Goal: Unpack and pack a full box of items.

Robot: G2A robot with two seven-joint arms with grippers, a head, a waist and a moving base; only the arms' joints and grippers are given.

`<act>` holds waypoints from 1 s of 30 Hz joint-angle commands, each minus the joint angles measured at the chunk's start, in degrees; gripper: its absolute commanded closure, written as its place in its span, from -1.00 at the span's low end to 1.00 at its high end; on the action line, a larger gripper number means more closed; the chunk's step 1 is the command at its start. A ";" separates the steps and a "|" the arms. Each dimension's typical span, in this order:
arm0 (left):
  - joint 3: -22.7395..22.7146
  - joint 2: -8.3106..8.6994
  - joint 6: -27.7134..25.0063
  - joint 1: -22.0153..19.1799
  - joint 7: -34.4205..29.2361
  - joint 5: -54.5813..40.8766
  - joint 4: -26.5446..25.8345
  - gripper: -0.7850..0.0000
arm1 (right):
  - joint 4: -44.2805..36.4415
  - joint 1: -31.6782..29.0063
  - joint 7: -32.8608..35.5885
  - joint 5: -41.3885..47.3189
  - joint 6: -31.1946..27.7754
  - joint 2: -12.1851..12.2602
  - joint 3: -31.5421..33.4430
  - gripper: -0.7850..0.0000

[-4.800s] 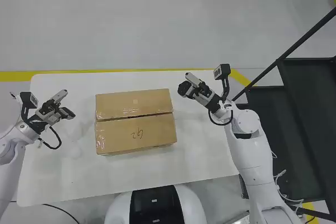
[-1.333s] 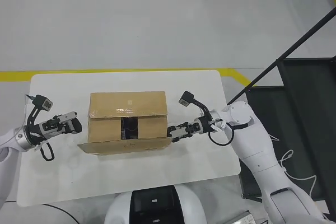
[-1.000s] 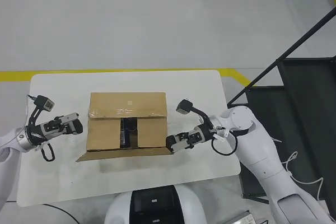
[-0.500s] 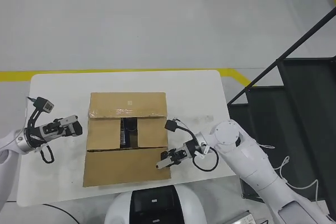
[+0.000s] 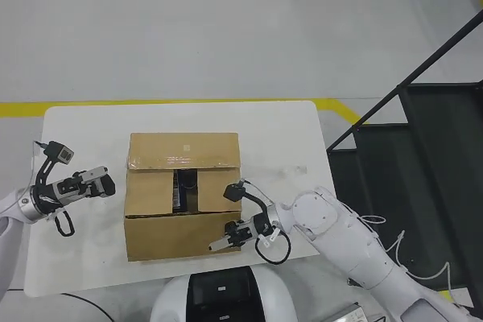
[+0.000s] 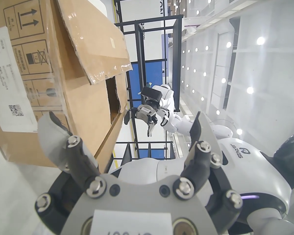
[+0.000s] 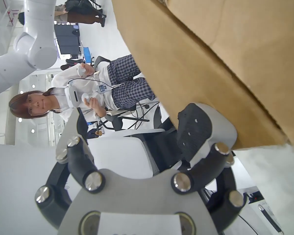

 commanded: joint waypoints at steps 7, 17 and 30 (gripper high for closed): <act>-0.36 0.05 0.02 -0.10 -0.57 -0.32 0.51 -1.00 | -0.19 -1.23 -4.63 -1.02 1.50 1.00 4.85 -1.00; -1.49 0.26 0.92 -0.04 -7.93 -5.64 1.01 -1.00 | -4.69 -4.63 1.58 7.56 -0.47 2.25 8.76 -1.00; 2.57 3.62 2.13 2.52 -12.41 -14.59 -3.37 -1.00 | -4.24 -5.78 4.56 31.92 -4.79 2.99 16.67 -1.00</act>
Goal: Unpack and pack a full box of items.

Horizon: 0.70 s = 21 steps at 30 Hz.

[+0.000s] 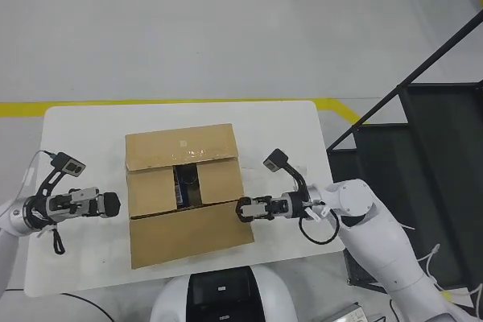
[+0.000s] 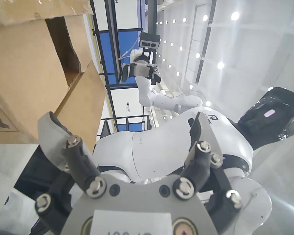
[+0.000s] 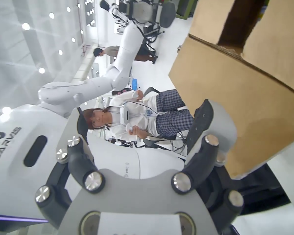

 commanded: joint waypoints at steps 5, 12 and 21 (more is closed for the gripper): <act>2.41 0.45 -1.22 -3.11 0.73 0.27 3.55 -1.00 | 2.93 0.86 1.37 5.30 -2.20 -0.02 0.90 -1.00; 7.52 -1.47 -2.94 -8.98 2.45 -1.19 11.05 -1.00 | 4.81 0.48 2.43 8.34 -3.96 0.12 2.05 -1.00; 13.39 -4.20 -5.33 -16.65 4.84 -0.96 19.98 -1.00 | 5.23 0.39 2.87 9.29 -4.63 0.28 2.79 -1.00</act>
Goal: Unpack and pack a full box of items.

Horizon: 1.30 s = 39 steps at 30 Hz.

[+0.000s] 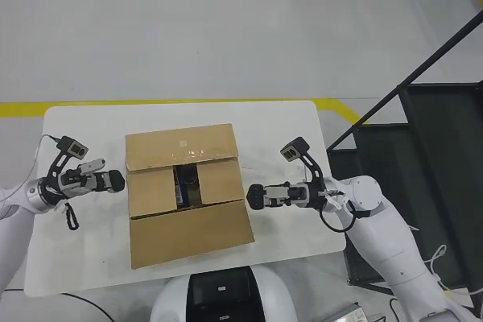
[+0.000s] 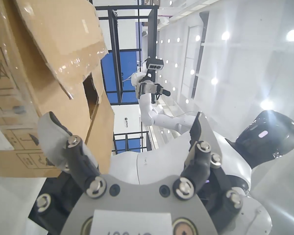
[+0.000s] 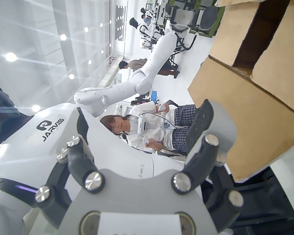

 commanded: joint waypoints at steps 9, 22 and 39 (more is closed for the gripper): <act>5.18 -2.95 -1.07 -6.66 1.08 -0.23 5.51 -1.00 | -0.57 -0.88 -0.56 -0.25 -0.23 0.30 1.33 -1.00; 4.37 -5.07 0.95 -11.77 -0.94 -6.53 5.74 -1.00 | -1.14 -1.10 -1.72 -1.76 0.59 0.44 1.13 -1.00; 9.49 -9.28 -2.55 -21.68 2.56 -6.60 15.67 -1.00 | -1.63 -1.60 -4.03 -3.89 1.12 0.52 0.64 -1.00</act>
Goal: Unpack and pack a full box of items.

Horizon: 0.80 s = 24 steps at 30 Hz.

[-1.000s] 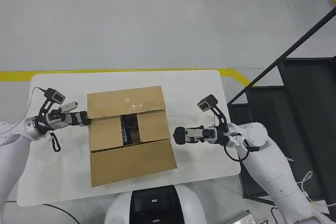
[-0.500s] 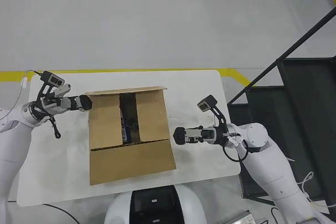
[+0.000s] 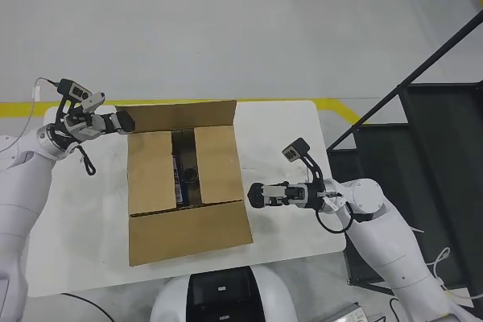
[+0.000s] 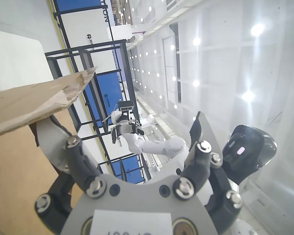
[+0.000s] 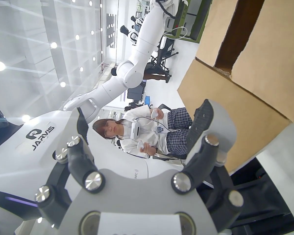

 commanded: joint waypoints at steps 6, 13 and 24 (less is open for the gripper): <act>-0.01 0.00 0.01 0.00 -0.01 -0.02 -0.01 -1.00 | 0.01 0.01 0.01 0.01 0.00 0.00 0.00 -1.00; -0.84 -0.77 -5.44 0.77 10.33 0.08 -0.78 -1.00 | 0.01 0.01 0.01 0.01 0.00 0.00 0.00 -1.00; 7.31 -5.95 -8.18 -6.29 22.14 9.41 10.56 -1.00 | 0.01 0.01 0.01 0.01 0.00 0.00 0.00 -1.00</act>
